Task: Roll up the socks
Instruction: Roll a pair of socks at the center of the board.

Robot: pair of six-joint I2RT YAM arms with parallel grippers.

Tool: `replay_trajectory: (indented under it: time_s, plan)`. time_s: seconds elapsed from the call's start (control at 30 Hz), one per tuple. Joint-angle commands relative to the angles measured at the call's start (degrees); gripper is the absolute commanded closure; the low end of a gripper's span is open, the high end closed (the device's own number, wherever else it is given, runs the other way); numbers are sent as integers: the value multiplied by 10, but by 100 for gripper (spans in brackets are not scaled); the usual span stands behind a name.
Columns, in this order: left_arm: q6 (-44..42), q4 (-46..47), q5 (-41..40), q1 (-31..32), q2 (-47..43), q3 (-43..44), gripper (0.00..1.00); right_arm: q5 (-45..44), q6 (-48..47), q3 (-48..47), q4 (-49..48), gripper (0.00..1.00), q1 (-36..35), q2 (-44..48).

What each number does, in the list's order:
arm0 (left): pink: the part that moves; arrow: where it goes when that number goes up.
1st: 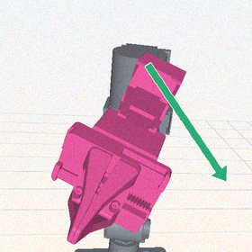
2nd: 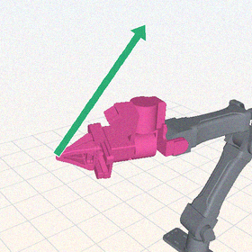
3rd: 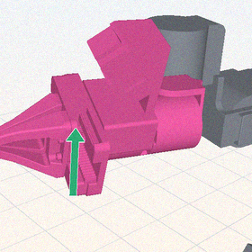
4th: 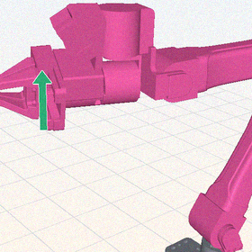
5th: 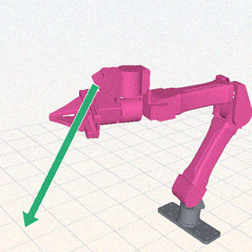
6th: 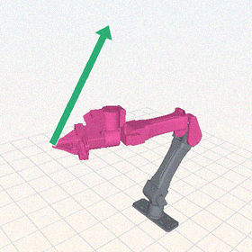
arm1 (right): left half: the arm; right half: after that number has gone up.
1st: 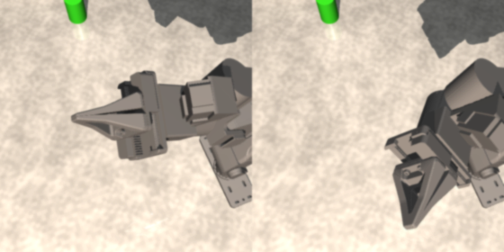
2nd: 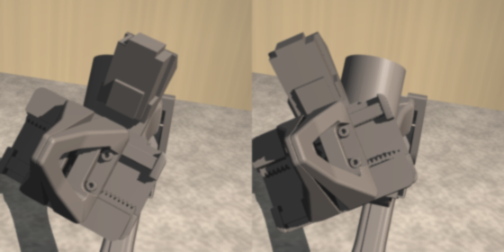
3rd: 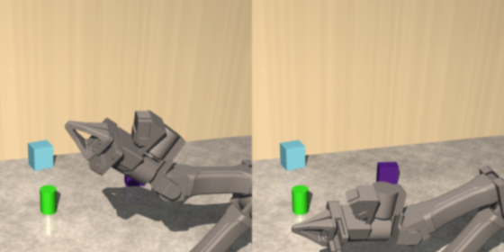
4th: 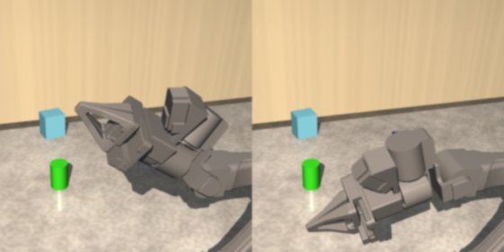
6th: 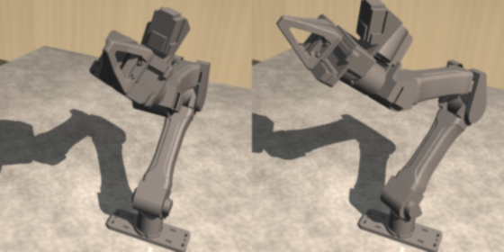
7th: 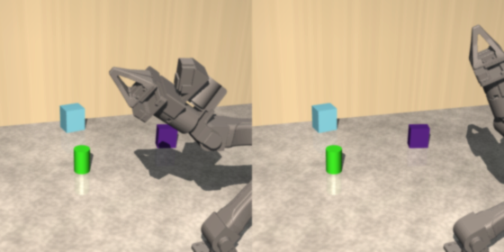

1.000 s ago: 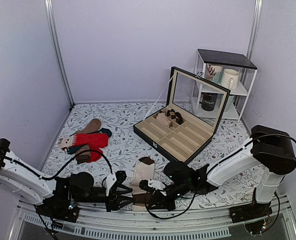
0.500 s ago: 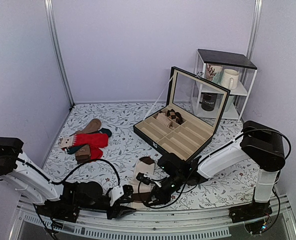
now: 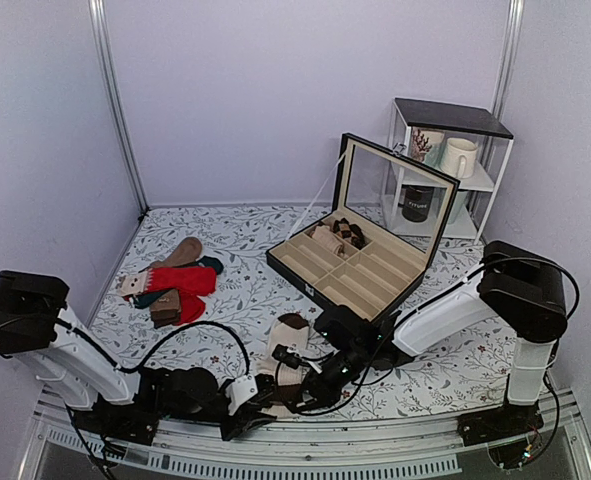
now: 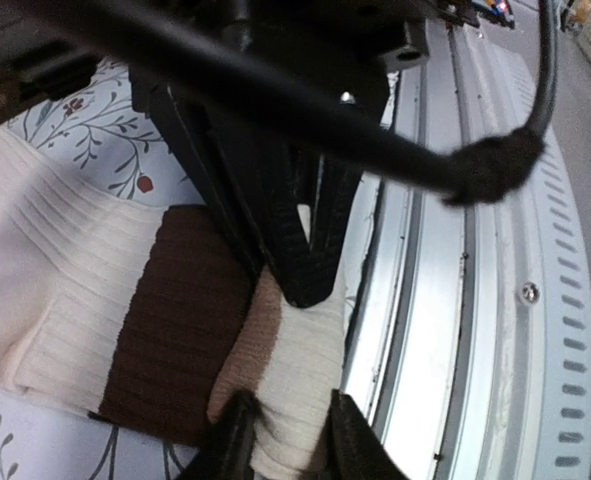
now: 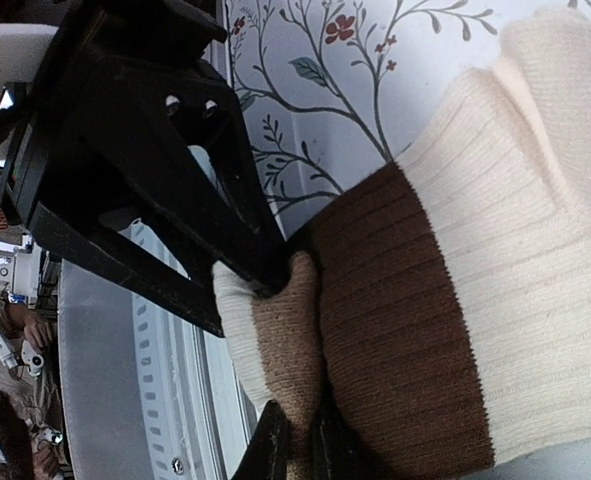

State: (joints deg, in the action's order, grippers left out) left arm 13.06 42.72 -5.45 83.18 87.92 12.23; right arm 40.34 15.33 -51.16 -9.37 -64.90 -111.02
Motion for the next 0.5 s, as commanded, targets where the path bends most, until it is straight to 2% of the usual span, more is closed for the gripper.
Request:
replay_trajectory:
  time_s: [0.0,0.07,0.23,0.33,0.47]
  plan:
    - [-2,23,14,12,12,13,80,-31,0,6,56,92,3,-36]
    - [-3,22,16,12,16,16,99,-31,0,6,55,92,3,-39]
    - [16,5,13,11,19,19,100,-37,1,5,51,89,3,-33]
    - [59,-24,1,2,18,16,100,-53,-11,8,45,83,2,-6]
    - [112,-38,27,-13,16,2,100,-96,-49,37,9,73,3,65]
